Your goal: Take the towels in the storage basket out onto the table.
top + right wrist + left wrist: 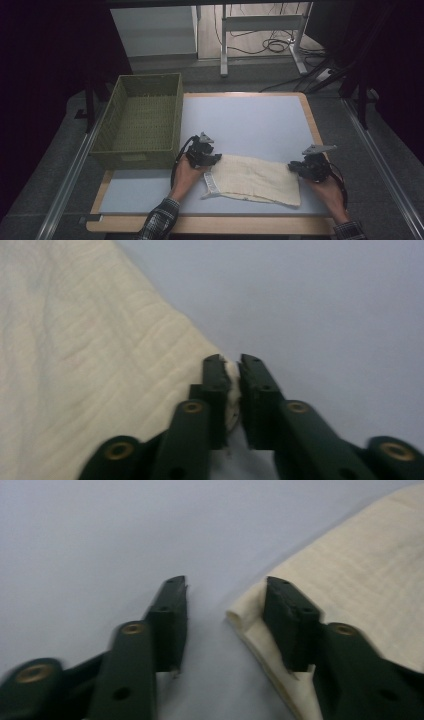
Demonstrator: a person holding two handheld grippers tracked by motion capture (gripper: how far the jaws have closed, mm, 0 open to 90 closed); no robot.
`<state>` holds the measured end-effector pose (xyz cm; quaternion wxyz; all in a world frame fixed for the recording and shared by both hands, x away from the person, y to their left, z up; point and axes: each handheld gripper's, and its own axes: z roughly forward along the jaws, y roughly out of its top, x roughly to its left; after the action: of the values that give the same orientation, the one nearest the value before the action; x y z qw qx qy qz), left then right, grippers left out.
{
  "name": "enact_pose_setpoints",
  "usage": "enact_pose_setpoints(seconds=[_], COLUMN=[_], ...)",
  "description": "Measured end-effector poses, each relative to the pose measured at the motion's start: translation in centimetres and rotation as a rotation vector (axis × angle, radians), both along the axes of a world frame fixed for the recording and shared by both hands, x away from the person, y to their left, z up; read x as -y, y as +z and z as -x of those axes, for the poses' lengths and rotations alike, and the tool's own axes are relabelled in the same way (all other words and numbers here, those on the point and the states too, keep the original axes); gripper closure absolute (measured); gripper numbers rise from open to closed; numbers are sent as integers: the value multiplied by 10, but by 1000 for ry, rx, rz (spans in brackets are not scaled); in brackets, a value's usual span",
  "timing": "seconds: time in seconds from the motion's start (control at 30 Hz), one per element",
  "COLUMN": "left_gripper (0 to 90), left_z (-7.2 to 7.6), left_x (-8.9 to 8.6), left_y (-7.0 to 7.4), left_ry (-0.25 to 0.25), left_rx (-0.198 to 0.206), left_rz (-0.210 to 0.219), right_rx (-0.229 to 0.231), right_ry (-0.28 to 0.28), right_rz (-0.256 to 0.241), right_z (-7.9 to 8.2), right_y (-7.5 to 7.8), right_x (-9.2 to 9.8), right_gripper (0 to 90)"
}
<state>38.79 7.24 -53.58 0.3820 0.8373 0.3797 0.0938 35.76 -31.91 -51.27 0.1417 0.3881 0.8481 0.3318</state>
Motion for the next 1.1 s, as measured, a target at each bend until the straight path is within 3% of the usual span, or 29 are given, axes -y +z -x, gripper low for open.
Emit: enact_pose_setpoints(seconds=[0.07,0.13,0.27,0.4,0.47,0.57,0.6,0.67,0.7,0.73,0.8,0.87,0.9,0.97,1.03,1.1], left_gripper=[847,860,862,863,847,605,499,452,443,417,392,316,306,289,281,279], left_z=[3,11,20,34,36,32,31,27,27,26,27,25,25,22,22,22], left_x=[2,3,-2,-10,-14,-15,-16,-18,-18,-18,-16,-16,-16,-17,-18,-18], left_y=[2,7,12,16,13,5,2,-4,-4,-4,-6,-8,-8,-8,-9,-9], left_ry=[-32,-34,-25,-10,4,39,42,58,58,60,61,67,67,71,73,73], left_rx=[2,46,78,101,93,126,124,109,109,109,118,97,97,74,69,69], left_rz=[-5,-32,-28,-34,-48,-81,-79,-53,-53,-44,-49,-38,-38,-23,-22,-19], right_rx=[21,35,49,55,28,11,21,8,8,4,0,-12,-12,-23,-28,-47], right_ry=[11,1,-12,-22,-22,-24,-6,21,21,58,76,164,164,242,260,319], right_rz=[60,59,36,9,7,17,6,-2,-2,-1,-3,-28,-28,-39,-42,-39], right_z=[-1,-8,-23,-54,-68,-76,-69,-57,-57,-43,-37,-13,-13,9,14,28], right_y=[4,9,16,20,17,12,16,21,21,23,24,27,27,28,27,24], right_x=[-6,-6,-6,-12,-18,-25,-28,-30,-30,-35,-37,-50,-50,-65,-69,-81], right_gripper=[855,855,854,850,834,754,706,682,682,674,676,679,679,696,703,722])
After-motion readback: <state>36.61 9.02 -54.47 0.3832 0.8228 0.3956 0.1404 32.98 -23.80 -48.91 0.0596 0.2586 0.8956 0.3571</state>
